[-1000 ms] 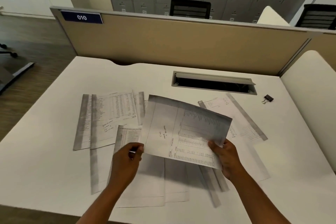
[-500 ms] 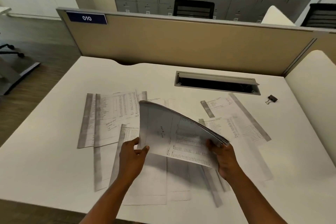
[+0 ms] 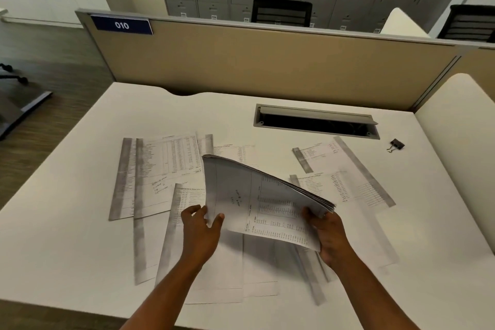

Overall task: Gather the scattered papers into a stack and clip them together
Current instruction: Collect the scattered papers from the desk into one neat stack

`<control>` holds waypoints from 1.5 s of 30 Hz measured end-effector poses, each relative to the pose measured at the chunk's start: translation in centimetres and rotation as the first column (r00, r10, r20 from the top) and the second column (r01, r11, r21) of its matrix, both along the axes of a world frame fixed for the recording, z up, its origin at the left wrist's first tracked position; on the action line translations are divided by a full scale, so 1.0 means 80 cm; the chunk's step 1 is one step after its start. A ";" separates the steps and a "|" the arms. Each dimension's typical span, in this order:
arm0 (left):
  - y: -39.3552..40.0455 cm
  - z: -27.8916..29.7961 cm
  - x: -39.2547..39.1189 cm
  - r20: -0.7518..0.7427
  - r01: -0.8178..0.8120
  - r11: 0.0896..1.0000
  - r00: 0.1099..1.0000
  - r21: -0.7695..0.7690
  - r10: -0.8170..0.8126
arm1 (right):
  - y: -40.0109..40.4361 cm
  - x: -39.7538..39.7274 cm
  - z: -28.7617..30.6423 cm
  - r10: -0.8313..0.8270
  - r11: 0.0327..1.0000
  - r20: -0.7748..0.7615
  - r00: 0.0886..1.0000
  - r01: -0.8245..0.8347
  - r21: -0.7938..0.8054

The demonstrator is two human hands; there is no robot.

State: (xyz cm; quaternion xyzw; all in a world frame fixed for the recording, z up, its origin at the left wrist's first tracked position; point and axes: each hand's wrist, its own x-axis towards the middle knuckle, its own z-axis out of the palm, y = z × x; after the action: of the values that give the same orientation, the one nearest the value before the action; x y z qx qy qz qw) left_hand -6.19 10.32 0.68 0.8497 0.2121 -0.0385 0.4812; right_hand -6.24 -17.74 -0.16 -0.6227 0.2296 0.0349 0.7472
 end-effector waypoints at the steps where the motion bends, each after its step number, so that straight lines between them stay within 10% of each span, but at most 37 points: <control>1: 0.000 0.001 0.001 -0.003 0.007 1.000 1.000 -0.004 -0.007 | 0.000 0.000 0.000 -0.009 1.000 -0.001 1.000 0.009 -0.002; 18: 0.034 0.011 0.008 -0.109 -0.060 0.863 0.994 -0.502 0.005 | 0.005 -0.004 -0.006 0.022 0.998 -0.096 0.995 -0.017 0.053; 34: 0.059 -0.006 0.006 -0.136 -0.242 0.828 0.970 -0.506 0.200 | 0.006 -0.001 0.004 0.094 0.993 -0.051 0.994 -0.090 0.081; 45: 0.065 0.017 0.010 -0.203 -0.162 0.738 0.979 -0.655 0.035 | 0.000 -0.004 0.009 0.109 0.992 -0.131 0.985 -0.099 0.080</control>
State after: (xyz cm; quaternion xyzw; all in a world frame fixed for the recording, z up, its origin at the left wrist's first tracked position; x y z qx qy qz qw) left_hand -5.36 15.54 2.04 0.6015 0.2709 -0.1617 0.7339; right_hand -6.60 -17.73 0.59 -0.6024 0.2453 0.1243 0.7493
